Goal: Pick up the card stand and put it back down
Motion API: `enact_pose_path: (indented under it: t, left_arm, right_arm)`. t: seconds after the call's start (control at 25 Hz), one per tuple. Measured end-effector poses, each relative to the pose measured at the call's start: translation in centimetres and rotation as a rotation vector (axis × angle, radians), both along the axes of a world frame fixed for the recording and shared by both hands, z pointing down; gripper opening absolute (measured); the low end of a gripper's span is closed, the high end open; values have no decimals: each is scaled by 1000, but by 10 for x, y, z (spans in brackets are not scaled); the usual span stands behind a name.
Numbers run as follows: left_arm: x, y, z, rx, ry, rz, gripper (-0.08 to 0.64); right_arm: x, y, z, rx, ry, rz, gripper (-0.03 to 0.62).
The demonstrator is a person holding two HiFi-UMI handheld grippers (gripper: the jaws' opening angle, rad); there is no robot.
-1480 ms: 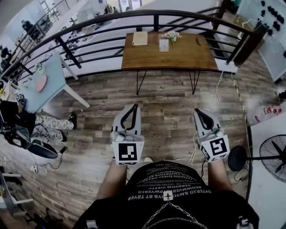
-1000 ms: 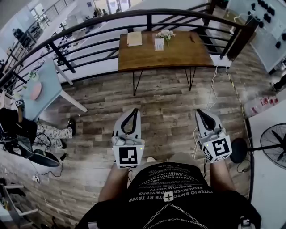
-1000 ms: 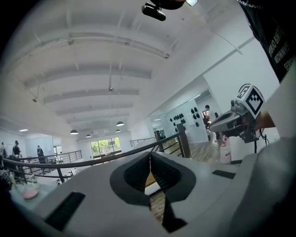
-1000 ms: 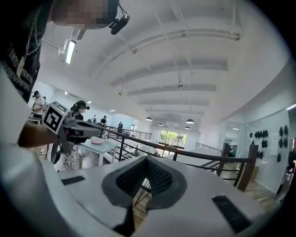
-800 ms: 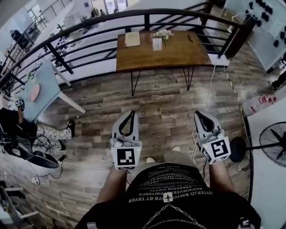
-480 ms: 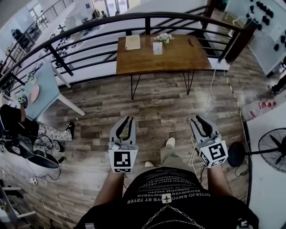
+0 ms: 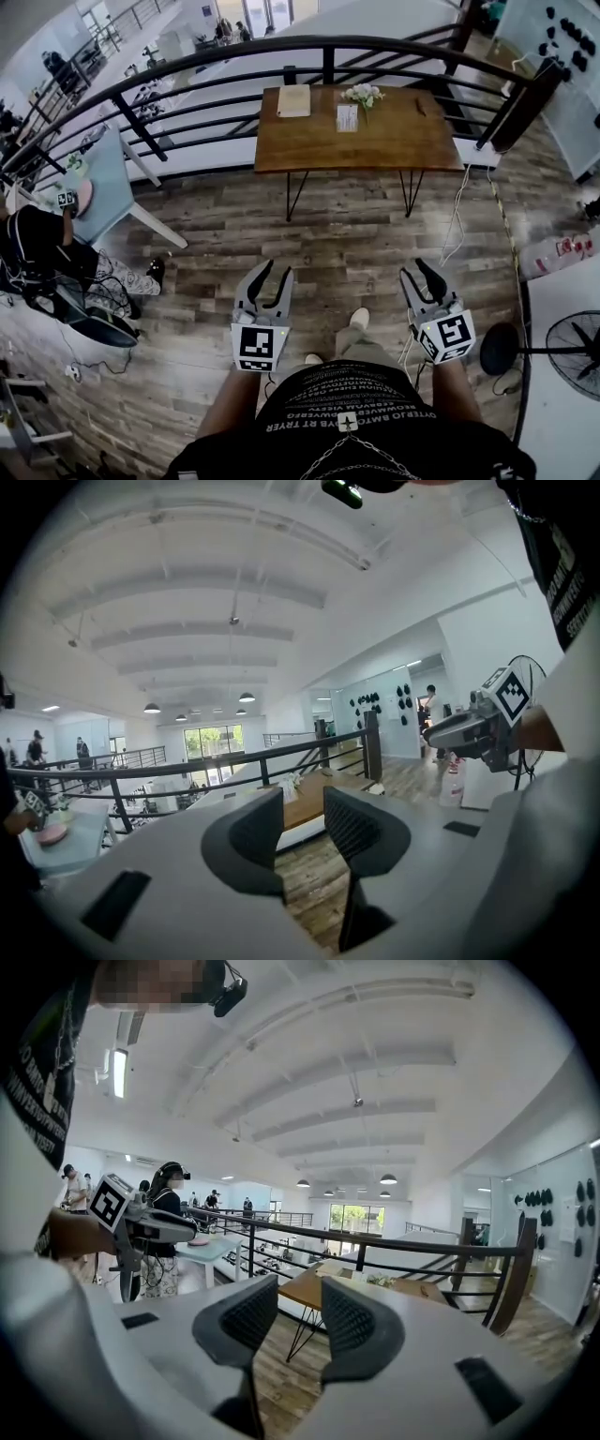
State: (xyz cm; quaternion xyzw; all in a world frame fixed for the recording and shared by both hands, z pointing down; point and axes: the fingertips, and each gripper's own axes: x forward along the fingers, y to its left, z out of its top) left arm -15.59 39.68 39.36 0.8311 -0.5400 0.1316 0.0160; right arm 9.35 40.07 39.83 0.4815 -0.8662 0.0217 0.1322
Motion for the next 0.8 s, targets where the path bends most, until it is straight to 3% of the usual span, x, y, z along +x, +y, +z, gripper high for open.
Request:
enact_pose_path:
  t: [0.36, 0.8]
  left_arm:
    - [47, -69, 2, -15, -18, 20, 140]
    - [100, -111, 19, -48, -17, 61, 127]
  right_arm:
    - [16, -70, 10, -26, -6, -57, 138]
    - [45, -115, 24, -52, -4, -102, 138]
